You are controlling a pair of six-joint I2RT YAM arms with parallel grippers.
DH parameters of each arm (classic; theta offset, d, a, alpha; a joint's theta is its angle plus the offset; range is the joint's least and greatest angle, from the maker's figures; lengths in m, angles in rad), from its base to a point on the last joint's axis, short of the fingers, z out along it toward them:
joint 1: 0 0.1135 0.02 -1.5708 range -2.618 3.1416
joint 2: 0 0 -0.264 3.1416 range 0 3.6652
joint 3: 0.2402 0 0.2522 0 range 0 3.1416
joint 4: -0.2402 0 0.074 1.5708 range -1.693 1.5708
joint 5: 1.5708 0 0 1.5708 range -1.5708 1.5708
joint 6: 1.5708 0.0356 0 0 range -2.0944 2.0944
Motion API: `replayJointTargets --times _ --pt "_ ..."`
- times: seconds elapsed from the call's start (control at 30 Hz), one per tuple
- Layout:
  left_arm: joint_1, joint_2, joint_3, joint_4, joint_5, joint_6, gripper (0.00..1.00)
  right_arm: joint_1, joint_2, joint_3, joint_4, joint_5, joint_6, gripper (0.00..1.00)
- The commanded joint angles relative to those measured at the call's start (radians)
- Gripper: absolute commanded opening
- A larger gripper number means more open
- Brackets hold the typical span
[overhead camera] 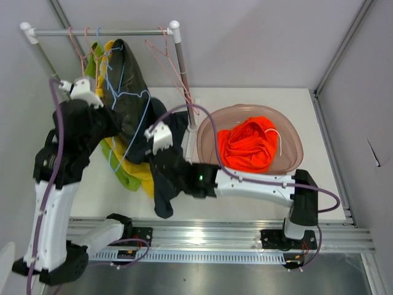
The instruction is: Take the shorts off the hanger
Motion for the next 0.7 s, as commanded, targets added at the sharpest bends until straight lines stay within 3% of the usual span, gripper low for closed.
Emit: replayJointTargets --times 0.0,0.1,0.27,0.4,0.5,0.67 --pt "0.006 -0.164 -0.102 0.056 0.054 -0.054 0.0 -0.077 0.038 0.194 -0.042 -0.101 -0.066 0.0" --pt "0.006 -0.167 -0.067 -0.005 0.007 -0.019 0.0 -0.051 -0.003 0.18 -0.068 -0.057 -0.083 0.0" --pt "0.006 -0.185 -0.04 0.006 -0.047 0.007 0.0 0.05 -0.231 0.018 -0.022 0.091 -0.095 0.0" --pt "0.006 -0.198 -0.092 0.047 -0.023 -0.014 0.0 0.037 -0.354 0.06 0.004 0.188 -0.227 0.0" --pt "0.006 -0.209 -0.141 0.07 0.003 -0.029 0.0 -0.034 -0.402 0.128 0.076 0.212 -0.393 0.0" --pt "0.006 -0.232 -0.179 0.079 -0.006 -0.017 0.0 -0.262 -0.387 0.315 0.018 0.09 -0.444 0.0"
